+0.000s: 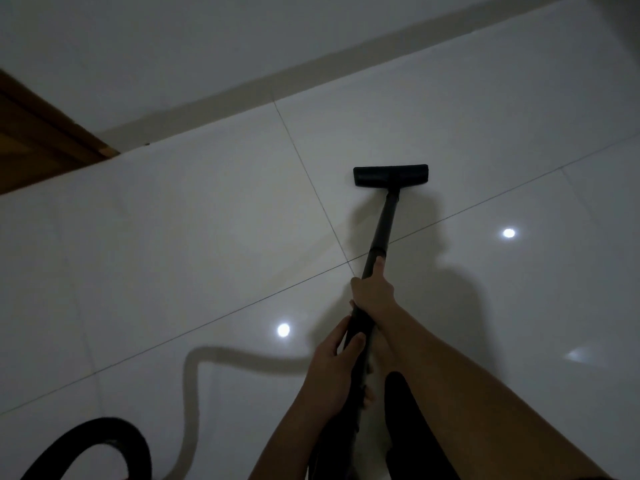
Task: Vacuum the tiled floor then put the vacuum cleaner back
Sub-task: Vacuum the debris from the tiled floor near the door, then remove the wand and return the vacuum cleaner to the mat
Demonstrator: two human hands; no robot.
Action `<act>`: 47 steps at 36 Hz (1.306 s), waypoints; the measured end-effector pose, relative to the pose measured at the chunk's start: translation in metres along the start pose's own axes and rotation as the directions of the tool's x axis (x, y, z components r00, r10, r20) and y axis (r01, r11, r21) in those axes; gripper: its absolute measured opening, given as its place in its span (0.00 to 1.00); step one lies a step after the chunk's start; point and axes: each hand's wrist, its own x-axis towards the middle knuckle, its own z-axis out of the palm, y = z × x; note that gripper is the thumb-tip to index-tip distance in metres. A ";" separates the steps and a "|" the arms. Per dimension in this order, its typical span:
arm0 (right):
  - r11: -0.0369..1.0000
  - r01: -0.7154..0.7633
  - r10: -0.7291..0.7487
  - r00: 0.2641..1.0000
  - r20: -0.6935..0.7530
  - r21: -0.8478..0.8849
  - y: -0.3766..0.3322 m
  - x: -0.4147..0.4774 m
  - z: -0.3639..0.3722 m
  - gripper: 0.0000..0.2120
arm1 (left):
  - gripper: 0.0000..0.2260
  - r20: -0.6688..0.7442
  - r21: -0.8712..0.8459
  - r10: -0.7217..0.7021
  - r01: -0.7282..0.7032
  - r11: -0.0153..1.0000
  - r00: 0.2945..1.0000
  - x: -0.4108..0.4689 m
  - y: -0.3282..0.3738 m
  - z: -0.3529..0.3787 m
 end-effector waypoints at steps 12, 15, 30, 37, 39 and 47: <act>0.994 0.076 -0.071 0.996 0.054 -0.081 -0.039 0.023 0.030 0.30 | 0.11 -0.040 -0.061 0.003 -0.005 0.998 0.999 0.019 0.018 -0.038; 0.992 0.100 -0.093 0.993 0.074 -0.083 -0.055 0.033 0.035 0.30 | 0.13 -0.037 -0.086 -0.005 0.001 0.996 0.999 0.026 0.031 -0.047; 0.979 -0.019 -0.029 0.973 0.227 0.204 -0.099 0.045 0.051 0.34 | 0.31 -0.016 0.385 -0.026 0.030 0.922 1.000 0.018 0.086 -0.103; 0.944 -0.030 -0.084 0.942 0.325 0.330 -0.085 0.037 0.049 0.37 | 0.30 -0.063 0.452 -0.031 0.056 0.890 0.998 0.012 0.096 -0.118; 0.950 0.038 -0.142 0.936 0.321 0.309 -0.075 0.034 0.044 0.36 | 0.30 -0.097 0.474 -0.029 0.072 0.878 0.995 0.013 0.096 -0.124; 0.509 0.856 -0.803 0.508 0.312 -0.086 -0.042 0.032 0.002 0.28 | 0.30 -0.168 0.470 -0.059 0.132 0.873 0.984 0.011 0.107 -0.145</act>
